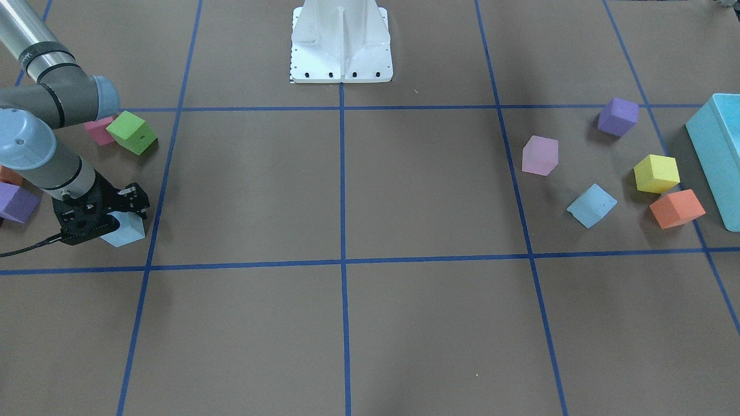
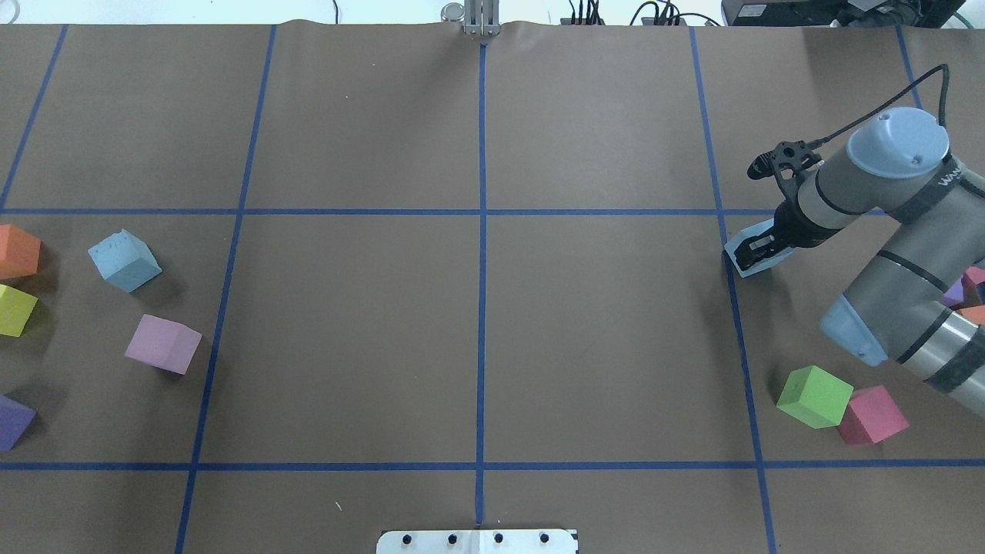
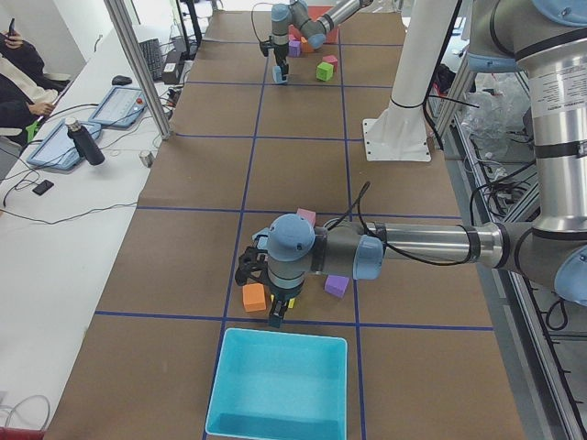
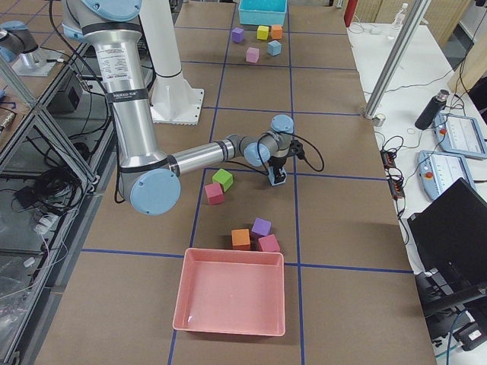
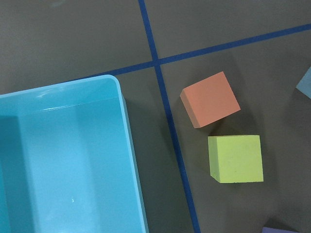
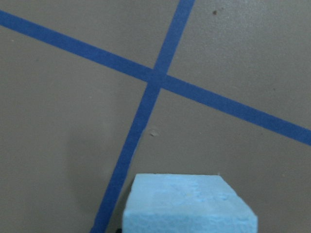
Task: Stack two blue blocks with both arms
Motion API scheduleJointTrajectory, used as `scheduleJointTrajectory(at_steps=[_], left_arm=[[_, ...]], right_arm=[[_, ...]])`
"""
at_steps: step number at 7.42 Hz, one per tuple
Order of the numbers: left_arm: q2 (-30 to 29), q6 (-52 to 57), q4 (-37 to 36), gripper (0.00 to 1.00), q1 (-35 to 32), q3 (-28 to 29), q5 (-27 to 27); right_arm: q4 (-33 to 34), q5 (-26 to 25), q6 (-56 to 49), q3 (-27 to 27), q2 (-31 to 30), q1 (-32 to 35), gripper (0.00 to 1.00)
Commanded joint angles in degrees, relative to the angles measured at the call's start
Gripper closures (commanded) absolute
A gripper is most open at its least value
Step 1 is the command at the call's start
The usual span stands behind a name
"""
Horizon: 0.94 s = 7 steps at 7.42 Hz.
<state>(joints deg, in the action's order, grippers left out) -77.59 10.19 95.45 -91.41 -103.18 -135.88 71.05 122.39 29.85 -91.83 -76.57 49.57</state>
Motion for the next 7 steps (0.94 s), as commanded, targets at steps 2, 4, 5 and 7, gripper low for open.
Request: scheduleJointTrajectory(at_steps=[2, 4, 5, 7], left_arm=[[0.15, 0.00, 0.00, 0.02, 0.00, 0.00, 0.00], [0.15, 0.09, 0.00, 0.02, 0.00, 0.18, 0.00], [0.15, 0.09, 0.00, 0.02, 0.00, 0.18, 0.00], [0.15, 0.09, 0.00, 0.02, 0.00, 0.26, 0.00]], right_arm=[[10.93, -1.09, 14.90, -0.20, 14.74, -4.89, 0.98], [11.22, -8.09, 32.39, 2.16, 24.14, -13.14, 0.96], [11.83, -10.57, 38.04, 5.92, 29.06, -16.23, 0.96], [17.25, -13.83, 40.99, 11.56, 36.64, -20.89, 0.86]])
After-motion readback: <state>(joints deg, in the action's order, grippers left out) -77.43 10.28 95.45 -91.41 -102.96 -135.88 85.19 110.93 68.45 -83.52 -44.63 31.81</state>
